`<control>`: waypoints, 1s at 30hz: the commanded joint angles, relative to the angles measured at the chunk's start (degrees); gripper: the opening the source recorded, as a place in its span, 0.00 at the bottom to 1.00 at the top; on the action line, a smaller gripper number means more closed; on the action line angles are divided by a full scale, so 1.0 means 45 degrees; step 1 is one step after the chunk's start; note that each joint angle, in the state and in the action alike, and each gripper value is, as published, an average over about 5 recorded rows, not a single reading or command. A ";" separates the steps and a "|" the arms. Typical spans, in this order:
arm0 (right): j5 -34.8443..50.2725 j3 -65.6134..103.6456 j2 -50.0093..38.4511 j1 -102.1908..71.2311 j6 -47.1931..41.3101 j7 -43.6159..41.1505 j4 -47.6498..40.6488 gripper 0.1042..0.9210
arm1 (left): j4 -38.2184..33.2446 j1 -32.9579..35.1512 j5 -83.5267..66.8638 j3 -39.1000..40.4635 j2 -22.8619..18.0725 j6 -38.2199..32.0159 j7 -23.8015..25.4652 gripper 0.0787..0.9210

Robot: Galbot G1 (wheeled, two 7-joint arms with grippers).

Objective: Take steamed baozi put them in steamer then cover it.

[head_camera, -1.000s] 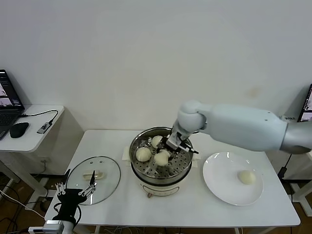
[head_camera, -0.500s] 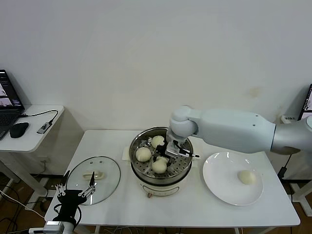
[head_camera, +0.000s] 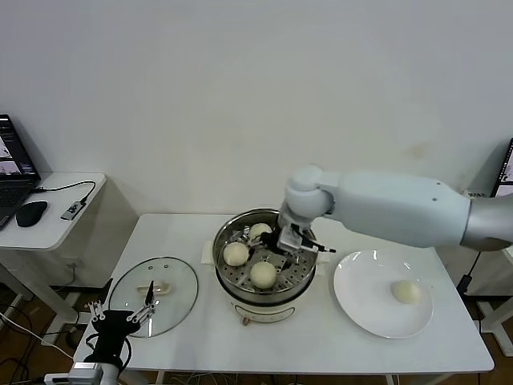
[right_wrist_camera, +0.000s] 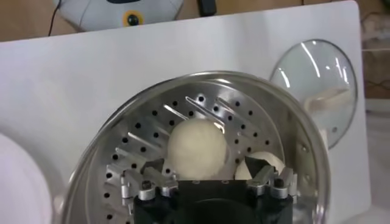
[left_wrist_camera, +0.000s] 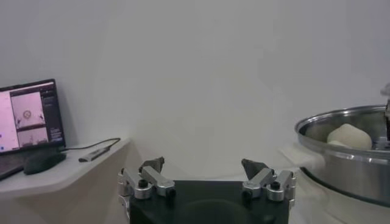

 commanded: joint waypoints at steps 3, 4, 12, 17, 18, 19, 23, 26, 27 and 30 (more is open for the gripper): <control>0.1786 0.0540 -0.3750 0.1147 -0.5519 -0.0482 0.0462 0.88 | -0.0025 0.0058 -0.0070 -0.0062 0.0361 0.0009 0.0017 0.88; 0.2008 0.0574 -0.4287 0.1138 -0.5905 -0.0506 0.0579 0.88 | -0.0023 0.0055 -0.0093 -0.0076 0.0419 0.0009 0.0019 0.88; 0.1186 0.1520 -0.7360 -0.0849 -0.6745 -0.0551 0.1029 0.88 | 0.0001 -0.0051 -0.0126 0.0067 0.0567 0.0020 0.0019 0.88; -0.0221 0.3532 -0.8183 -0.3647 -0.6448 -0.0512 0.0379 0.88 | 0.0030 -0.0065 -0.0061 0.0252 0.0545 0.0020 0.0017 0.88; -0.0429 0.4189 -0.8266 -0.4364 -0.6370 -0.0519 0.0198 0.88 | 0.0037 -0.0067 -0.0050 0.0276 0.0540 0.0022 0.0016 0.88; -0.0608 0.4951 -0.8312 -0.5069 -0.6287 -0.0537 0.0006 0.88 | 0.0043 -0.0065 -0.0039 0.0294 0.0533 0.0025 0.0015 0.88; -0.1213 0.7867 -0.8319 -0.8165 -0.6028 -0.0628 -0.0716 0.88 | 0.0033 -0.0039 -0.0001 0.0332 0.0525 0.0048 0.0016 0.88; -0.1758 0.9067 -0.8228 -0.9568 -0.5783 -0.0713 -0.1166 0.88 | 0.0024 -0.0040 0.0013 0.0333 0.0525 0.0075 0.0018 0.88; -0.1961 0.9344 -0.8168 -0.9916 -0.5675 -0.0736 -0.1331 0.88 | 0.0030 -0.0048 0.0016 0.0332 0.0523 0.0084 0.0018 0.88; -0.2449 0.9870 -0.7875 -1.0674 -0.5464 -0.0707 -0.1831 0.88 | 0.0051 -0.0079 0.0024 0.0333 0.0500 0.0110 0.0019 0.88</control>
